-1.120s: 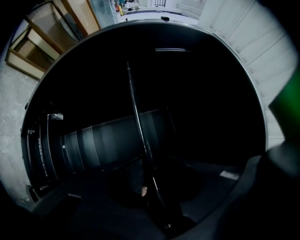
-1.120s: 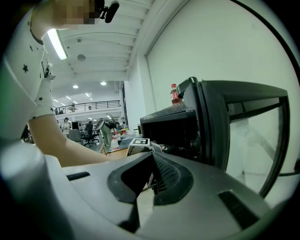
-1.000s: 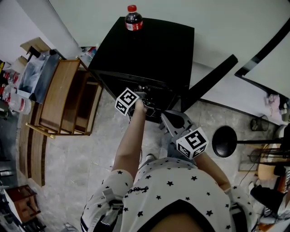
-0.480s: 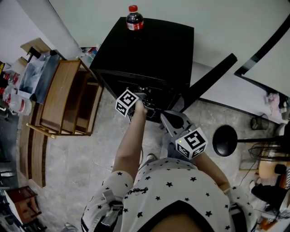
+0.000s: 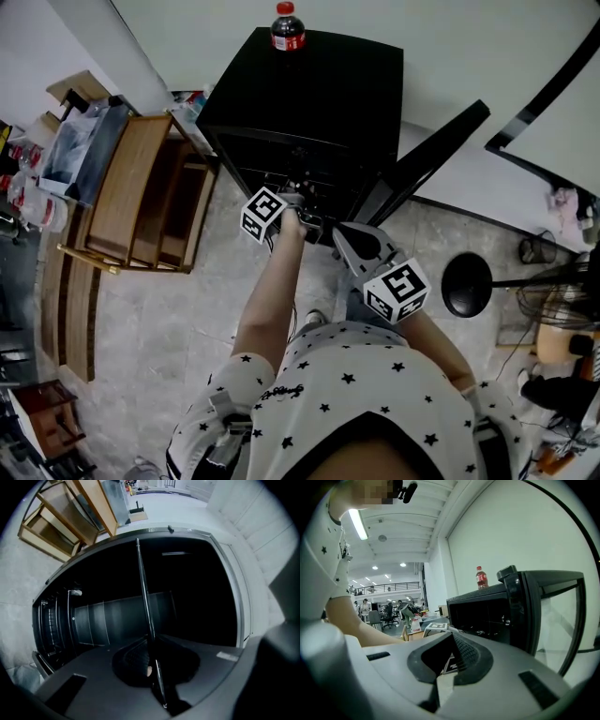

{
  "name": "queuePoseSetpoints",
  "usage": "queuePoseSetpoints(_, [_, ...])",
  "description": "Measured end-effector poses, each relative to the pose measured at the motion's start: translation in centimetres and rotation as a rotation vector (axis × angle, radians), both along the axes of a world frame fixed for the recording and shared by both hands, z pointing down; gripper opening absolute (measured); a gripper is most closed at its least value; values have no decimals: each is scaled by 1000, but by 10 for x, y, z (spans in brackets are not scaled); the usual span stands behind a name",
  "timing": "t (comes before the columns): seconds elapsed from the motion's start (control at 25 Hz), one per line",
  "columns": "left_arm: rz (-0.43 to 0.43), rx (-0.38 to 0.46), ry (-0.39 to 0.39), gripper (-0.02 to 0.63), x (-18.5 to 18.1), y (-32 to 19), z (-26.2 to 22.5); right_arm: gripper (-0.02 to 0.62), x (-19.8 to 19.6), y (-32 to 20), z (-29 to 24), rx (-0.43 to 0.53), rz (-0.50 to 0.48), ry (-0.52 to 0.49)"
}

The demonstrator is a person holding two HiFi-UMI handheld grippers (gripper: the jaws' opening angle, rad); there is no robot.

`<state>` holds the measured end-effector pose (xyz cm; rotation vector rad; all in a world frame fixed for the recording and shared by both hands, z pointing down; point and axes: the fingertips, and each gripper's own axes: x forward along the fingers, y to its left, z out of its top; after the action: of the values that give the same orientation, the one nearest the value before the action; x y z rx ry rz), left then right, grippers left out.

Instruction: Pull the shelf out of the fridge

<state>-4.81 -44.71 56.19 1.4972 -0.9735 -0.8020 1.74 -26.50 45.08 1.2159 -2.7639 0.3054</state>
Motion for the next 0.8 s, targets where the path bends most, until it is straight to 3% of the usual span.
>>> queuePoseSetpoints(0.8, [-13,-8,51,29,-24,78,-4,-6,-16,54,-11,18,18,-21])
